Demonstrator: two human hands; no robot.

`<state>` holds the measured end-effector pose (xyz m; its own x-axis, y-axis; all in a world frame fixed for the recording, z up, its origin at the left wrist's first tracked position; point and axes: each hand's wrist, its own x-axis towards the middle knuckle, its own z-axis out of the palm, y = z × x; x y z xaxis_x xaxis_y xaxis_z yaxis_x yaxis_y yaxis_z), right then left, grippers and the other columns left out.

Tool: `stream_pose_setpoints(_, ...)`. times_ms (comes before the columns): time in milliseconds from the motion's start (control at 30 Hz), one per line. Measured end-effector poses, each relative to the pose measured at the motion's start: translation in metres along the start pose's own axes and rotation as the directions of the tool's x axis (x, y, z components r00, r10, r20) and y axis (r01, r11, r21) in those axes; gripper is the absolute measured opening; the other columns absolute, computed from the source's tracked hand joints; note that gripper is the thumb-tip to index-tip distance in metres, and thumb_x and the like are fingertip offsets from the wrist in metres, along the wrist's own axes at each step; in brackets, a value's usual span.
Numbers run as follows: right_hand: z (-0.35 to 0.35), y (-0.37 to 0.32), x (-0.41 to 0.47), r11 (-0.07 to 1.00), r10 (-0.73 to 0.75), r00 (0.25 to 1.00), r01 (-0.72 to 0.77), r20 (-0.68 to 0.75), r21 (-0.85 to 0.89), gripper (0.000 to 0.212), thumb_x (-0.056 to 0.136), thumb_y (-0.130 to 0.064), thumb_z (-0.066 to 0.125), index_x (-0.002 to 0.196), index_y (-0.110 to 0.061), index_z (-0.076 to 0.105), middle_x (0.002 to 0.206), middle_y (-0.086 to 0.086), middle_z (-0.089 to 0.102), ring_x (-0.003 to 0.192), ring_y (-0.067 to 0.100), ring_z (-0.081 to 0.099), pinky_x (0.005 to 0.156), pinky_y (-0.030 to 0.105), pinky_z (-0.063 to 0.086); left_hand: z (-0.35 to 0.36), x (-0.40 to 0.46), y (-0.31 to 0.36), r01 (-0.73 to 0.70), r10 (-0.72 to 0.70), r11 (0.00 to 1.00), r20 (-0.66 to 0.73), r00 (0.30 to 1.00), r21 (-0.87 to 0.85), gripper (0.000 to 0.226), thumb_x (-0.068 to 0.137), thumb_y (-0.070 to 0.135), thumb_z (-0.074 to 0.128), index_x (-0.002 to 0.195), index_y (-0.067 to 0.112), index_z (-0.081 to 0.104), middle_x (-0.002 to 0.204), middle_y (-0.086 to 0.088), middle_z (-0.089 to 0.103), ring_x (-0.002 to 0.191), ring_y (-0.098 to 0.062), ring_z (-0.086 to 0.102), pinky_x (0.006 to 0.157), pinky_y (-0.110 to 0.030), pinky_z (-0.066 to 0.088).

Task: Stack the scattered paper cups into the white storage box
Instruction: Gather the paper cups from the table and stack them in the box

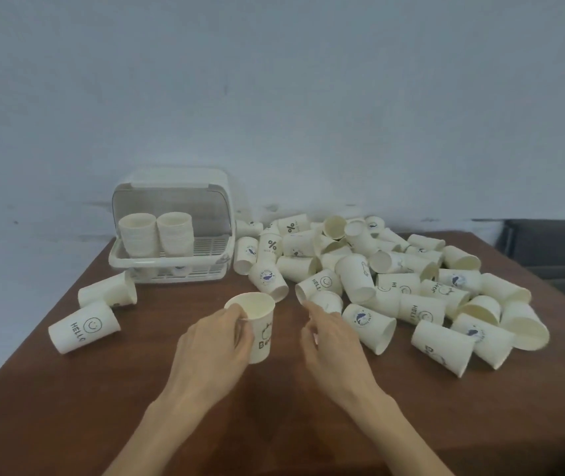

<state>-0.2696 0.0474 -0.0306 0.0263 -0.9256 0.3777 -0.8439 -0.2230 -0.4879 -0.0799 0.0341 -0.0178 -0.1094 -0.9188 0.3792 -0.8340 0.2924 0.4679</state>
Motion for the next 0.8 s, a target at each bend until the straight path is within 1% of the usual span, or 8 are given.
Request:
stream_pose_setpoints(167,-0.011,0.014,-0.007,0.999,0.039,0.999,-0.039,-0.019,-0.005,0.044,0.098,-0.023,0.041,0.142,-0.019,0.038,0.105,-0.002,0.062,0.101,0.016,0.046,0.089,0.032,0.04,0.011,0.003,0.02,-0.053,0.052,0.996,-0.011,0.999,-0.071,0.017,0.092,0.038,0.046,0.083,0.025,0.052,0.077,0.011,0.062,0.075,-0.02,0.061,0.064,-0.039,0.05)
stream_pose_setpoints(300,-0.021,0.026,-0.006,0.997,0.081,0.997,-0.081,-0.019,0.001,0.045,0.098,-0.022,0.038,0.143,-0.017,0.037,0.104,0.002,0.061,0.102,0.02,0.048,0.09,0.036,0.041,0.018,0.009,0.036,-0.084,0.081,0.989,-0.028,0.996,-0.124,0.011,0.091,0.037,0.05,0.084,0.029,0.053,0.075,0.012,0.062,0.074,-0.019,0.061,0.064,-0.038,0.049)
stream_pose_setpoints(367,-0.026,0.032,-0.003,0.995,0.102,0.994,-0.102,-0.033,0.009,0.044,0.098,-0.022,0.038,0.142,-0.019,0.037,0.104,0.002,0.06,0.101,0.019,0.049,0.09,0.035,0.041,0.021,0.013,0.043,-0.102,0.098,0.984,-0.037,0.995,-0.144,0.011,0.091,0.036,0.051,0.083,0.029,0.053,0.073,0.012,0.061,0.072,-0.018,0.06,0.063,-0.036,0.048)
stream_pose_setpoints(467,-0.033,0.043,0.004,0.992,0.127,0.99,-0.128,-0.066,-0.01,0.043,0.097,-0.022,0.04,0.139,-0.022,0.041,0.107,-0.001,0.062,0.104,0.016,0.052,0.088,0.029,0.04,0.024,0.018,0.051,-0.126,0.12,0.977,-0.042,0.992,-0.171,0.011,0.091,0.036,0.05,0.084,0.029,0.053,0.069,0.01,0.058,0.069,-0.017,0.058,0.061,-0.037,0.048)
stream_pose_setpoints(600,-0.041,0.054,0.015,0.99,0.135,0.985,-0.138,-0.104,-0.024,0.04,0.095,-0.022,0.041,0.135,-0.024,0.044,0.103,-0.003,0.062,0.102,0.017,0.054,0.088,0.036,0.043,0.031,0.027,0.059,-0.14,0.135,0.969,-0.041,0.99,-0.203,0.013,0.091,0.036,0.049,0.081,0.029,0.052,0.067,0.008,0.055,0.067,-0.017,0.056,0.06,-0.038,0.047)
stream_pose_setpoints(700,-0.046,0.062,0.023,0.988,0.152,0.983,-0.154,-0.107,-0.008,0.044,0.096,-0.023,0.042,0.14,-0.024,0.041,0.11,-0.003,0.06,0.106,0.015,0.052,0.09,0.03,0.04,0.036,0.037,0.064,-0.133,0.129,0.967,-0.036,0.991,-0.217,0.012,0.091,0.036,0.051,0.081,0.03,0.052,0.066,0.009,0.053,0.067,-0.017,0.055,0.06,-0.036,0.046)
stream_pose_setpoints(800,-0.047,0.07,0.032,0.987,0.157,0.981,-0.158,-0.118,0.006,0.045,0.096,-0.023,0.043,0.141,-0.025,0.041,0.105,-0.007,0.061,0.103,0.011,0.052,0.085,0.024,0.037,0.041,0.051,0.069,-0.125,0.118,0.964,-0.041,0.992,-0.234,0.014,0.091,0.036,0.05,0.079,0.029,0.051,0.064,0.009,0.053,0.065,-0.016,0.054,0.06,-0.036,0.045)
